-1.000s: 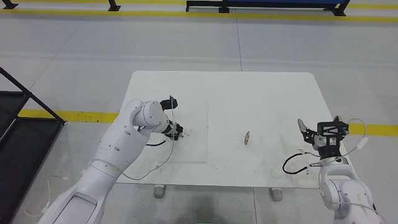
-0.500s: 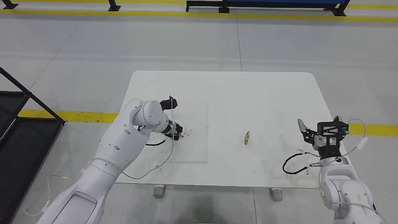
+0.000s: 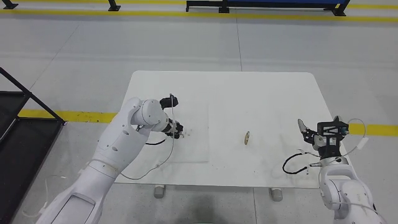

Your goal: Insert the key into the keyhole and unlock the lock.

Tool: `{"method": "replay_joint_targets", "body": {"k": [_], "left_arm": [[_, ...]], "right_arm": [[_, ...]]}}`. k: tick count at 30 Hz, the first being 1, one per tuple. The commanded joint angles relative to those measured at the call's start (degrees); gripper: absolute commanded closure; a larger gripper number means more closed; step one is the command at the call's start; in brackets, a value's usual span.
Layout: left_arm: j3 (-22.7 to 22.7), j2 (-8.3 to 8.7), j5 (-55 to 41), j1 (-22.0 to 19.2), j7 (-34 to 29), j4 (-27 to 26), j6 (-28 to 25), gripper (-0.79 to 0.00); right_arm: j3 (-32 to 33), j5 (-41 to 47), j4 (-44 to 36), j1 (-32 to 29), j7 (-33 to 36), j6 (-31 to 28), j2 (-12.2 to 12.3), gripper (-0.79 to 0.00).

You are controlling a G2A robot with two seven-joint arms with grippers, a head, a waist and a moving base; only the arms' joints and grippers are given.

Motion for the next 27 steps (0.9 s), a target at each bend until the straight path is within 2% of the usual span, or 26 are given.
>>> {"method": "replay_joint_targets", "body": {"k": [1, 7, 12, 18, 22, 27], "left_arm": [[-1.0, 0.32, -0.1, 1.1, 0.3, -2.0, 0.2, 0.0], [-6.7, 1.28, -6.9, 6.7, 2.2, -8.4, -1.8, 0.0], [-13.0, 2.08, -16.6, 12.5, 4.2, -10.8, -6.9, 0.0], [-20.0, 2.76, -31.1, 18.0, 4.9, -7.8, -15.7, 0.0], [-23.3, 3.14, -39.9, 19.5, 2.7, -4.1, -20.7, 0.0], [-25.3, 3.55, -48.2, 19.6, -1.4, 0.7, -25.3, 0.0]], "right_arm": [[0.0, 0.0, 0.0, 0.0, 0.0, 0.0, 0.0, -0.785], [0.0, 0.0, 0.0, 0.0, 0.0, 0.0, 0.0, -0.785], [0.0, 0.0, 0.0, 0.0, 0.0, 0.0, 0.0, -0.785], [0.0, 0.0, 0.0, 0.0, 0.0, 0.0, 0.0, -0.785], [0.0, 0.0, 0.0, 0.0, 0.0, 0.0, 0.0, -0.785], [0.0, 0.0, 0.0, 0.0, 0.0, 0.0, 0.0, -0.785]]}}
